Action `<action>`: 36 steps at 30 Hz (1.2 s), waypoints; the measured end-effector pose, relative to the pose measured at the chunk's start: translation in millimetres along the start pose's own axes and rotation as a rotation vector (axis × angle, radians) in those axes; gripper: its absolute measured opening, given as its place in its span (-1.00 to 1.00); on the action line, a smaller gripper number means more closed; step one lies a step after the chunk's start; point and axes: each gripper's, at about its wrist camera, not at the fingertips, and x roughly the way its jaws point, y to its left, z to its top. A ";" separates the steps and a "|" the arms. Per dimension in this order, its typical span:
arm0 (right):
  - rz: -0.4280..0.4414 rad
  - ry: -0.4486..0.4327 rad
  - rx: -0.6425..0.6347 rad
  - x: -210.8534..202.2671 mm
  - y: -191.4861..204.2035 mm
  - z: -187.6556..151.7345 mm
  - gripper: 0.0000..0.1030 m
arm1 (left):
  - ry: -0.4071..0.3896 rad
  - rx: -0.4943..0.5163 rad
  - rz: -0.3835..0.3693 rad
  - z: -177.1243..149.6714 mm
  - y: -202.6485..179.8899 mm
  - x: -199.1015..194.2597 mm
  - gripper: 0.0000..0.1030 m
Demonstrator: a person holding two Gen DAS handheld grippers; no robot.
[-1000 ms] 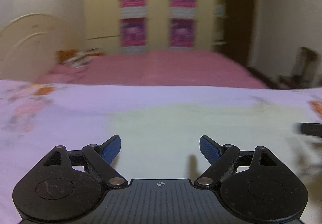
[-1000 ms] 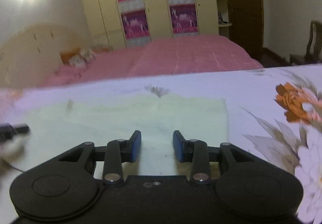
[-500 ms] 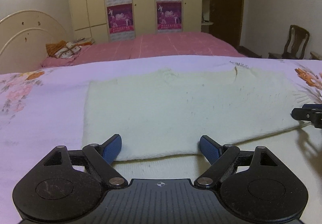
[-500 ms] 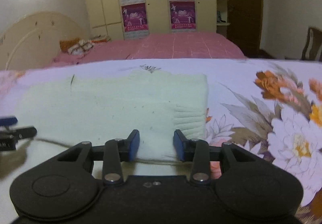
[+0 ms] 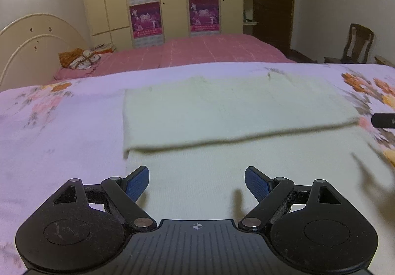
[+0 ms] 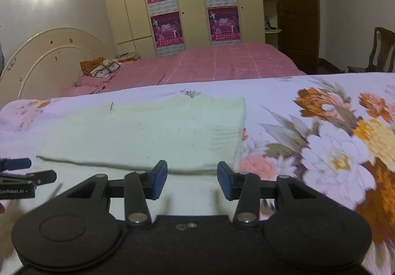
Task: Fold small clothes
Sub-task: 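Move both grippers to the end edge of the folded sweater, then grasp the sweater end with both grippers and fold it over the body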
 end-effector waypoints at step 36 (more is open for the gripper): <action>0.360 0.229 0.538 -167.6 -63.0 -179.9 -0.87 | 0.045 -0.610 -0.538 -201.4 115.7 -165.1 -0.94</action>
